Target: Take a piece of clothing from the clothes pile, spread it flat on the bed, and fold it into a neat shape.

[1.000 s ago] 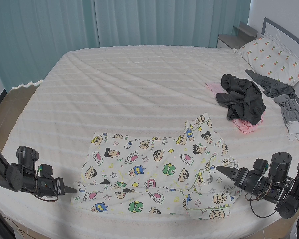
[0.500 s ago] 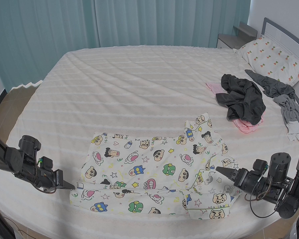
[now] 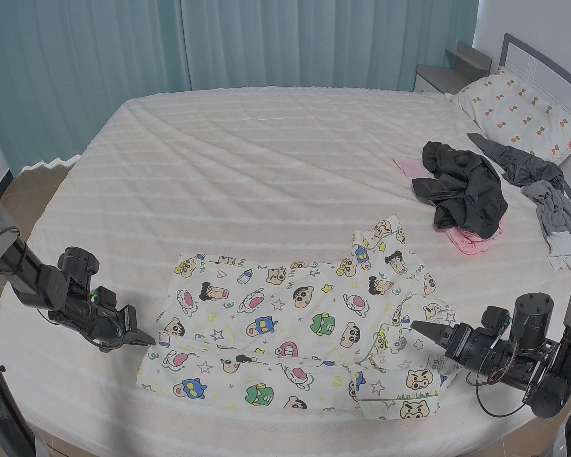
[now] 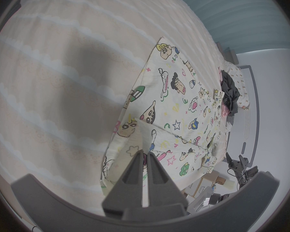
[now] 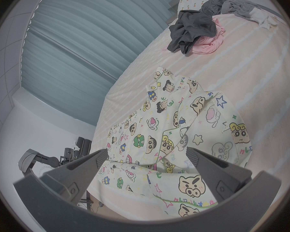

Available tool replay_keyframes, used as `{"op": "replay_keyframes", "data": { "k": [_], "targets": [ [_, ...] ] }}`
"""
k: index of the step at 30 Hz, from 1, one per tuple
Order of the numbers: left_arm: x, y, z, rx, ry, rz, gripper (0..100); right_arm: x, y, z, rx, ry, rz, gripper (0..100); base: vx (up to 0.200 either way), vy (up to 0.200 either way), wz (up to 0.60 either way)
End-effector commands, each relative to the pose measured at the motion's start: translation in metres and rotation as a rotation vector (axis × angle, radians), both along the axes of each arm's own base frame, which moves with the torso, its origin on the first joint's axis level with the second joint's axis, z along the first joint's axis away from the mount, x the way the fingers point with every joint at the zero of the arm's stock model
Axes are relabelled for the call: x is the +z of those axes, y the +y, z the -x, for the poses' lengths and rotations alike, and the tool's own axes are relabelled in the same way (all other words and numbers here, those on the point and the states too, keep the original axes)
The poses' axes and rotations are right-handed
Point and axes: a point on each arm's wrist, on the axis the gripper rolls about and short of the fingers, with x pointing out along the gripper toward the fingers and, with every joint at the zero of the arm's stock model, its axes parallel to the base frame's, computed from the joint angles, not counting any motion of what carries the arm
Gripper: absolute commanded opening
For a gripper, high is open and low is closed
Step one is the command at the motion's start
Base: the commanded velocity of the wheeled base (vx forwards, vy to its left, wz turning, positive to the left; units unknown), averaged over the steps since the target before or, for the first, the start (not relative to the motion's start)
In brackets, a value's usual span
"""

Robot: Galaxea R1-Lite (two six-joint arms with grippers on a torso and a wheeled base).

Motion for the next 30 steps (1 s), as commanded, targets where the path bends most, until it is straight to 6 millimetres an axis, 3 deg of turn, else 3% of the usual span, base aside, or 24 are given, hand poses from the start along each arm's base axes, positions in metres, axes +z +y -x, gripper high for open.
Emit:
{"op": "replay_keyframes", "data": {
  "k": [1, 12, 24, 25, 30],
  "targets": [
    [-0.015, -0.002, -0.008, -0.002, 0.040, 0.007, 0, 0.000, 0.000, 0.001, 0.002, -0.003, -0.002, 100, 0.000, 0.000, 0.00],
    [-0.022, -0.001, -0.020, 0.070, 0.067, -0.067, 0, 0.000, 0.000, 0.001, 0.000, -0.001, -0.001, 100, 0.000, 0.000, 0.00],
    [-0.020, -0.001, -0.021, 0.078, 0.061, -0.061, 0, -0.001, 0.000, 0.001, 0.000, 0.000, -0.001, 100, 0.000, 0.000, 0.00],
    [-0.020, -0.001, -0.019, 0.078, 0.067, -0.061, 100, -0.001, 0.000, 0.001, 0.000, 0.000, -0.001, 100, 0.000, 0.000, 0.00],
    [-0.007, 0.000, -0.016, 0.083, 0.028, -0.062, 100, -0.002, 0.000, 0.001, -0.001, 0.004, 0.002, 100, 0.000, 0.000, 0.00]
  ]
}}
